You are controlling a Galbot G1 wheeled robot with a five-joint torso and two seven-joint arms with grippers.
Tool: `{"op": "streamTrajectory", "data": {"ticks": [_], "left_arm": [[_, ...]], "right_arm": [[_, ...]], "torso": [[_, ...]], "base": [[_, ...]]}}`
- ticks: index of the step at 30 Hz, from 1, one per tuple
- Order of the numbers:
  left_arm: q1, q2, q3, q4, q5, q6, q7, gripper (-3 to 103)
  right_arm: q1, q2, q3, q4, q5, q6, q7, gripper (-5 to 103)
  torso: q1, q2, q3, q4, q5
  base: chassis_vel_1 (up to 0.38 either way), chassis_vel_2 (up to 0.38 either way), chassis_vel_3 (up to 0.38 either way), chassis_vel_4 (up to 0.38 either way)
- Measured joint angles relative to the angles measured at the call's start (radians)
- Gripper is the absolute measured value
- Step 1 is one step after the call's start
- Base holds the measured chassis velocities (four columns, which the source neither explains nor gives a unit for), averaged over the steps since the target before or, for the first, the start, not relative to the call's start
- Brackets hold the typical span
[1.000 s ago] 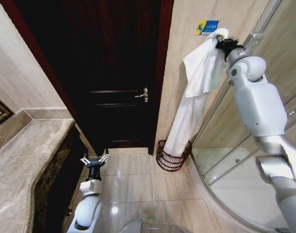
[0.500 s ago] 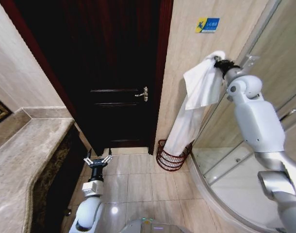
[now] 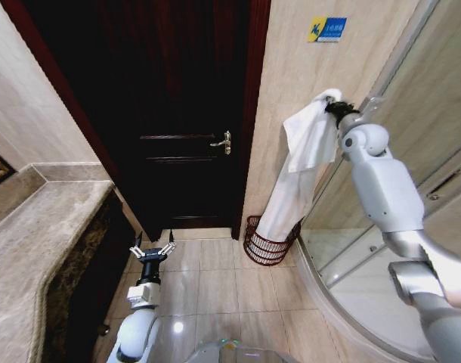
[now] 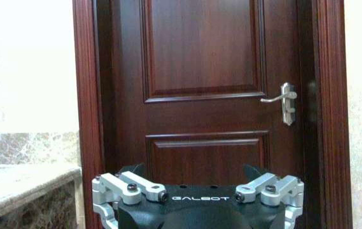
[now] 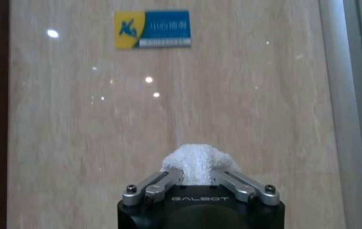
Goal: Discard the used towel into the hamper.
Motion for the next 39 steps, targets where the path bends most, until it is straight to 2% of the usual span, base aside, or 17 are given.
{"op": "streamTrajectory", "data": {"ticks": [9, 19, 39], "left_arm": [[-0.004, -0.007, 0.017, 0.010, 0.003, 0.000, 0.001, 100], [0.002, -0.007, 0.017, 0.010, 0.005, 0.000, 0.001, 100], [0.014, -0.003, 0.021, 0.007, 0.004, -0.004, 0.006, 100]], "right_arm": [[-0.011, 0.005, 0.002, -0.037, -0.019, 0.015, -0.018, 6], [-0.017, 0.016, 0.002, -0.048, -0.026, 0.019, -0.023, 6], [-0.016, 0.040, -0.004, -0.076, -0.032, 0.027, -0.029, 6]], "torso": [[-0.027, -0.061, -0.034, 0.0002, -0.0002], [-0.047, -0.104, -0.057, 0.0002, -0.0002], [-0.098, -0.218, -0.120, 0.0003, -0.0002]], "base": [[0.000, 0.000, 0.000, 0.000], [0.000, 0.000, 0.000, 0.000], [0.000, 0.000, 0.000, 0.000]]}}
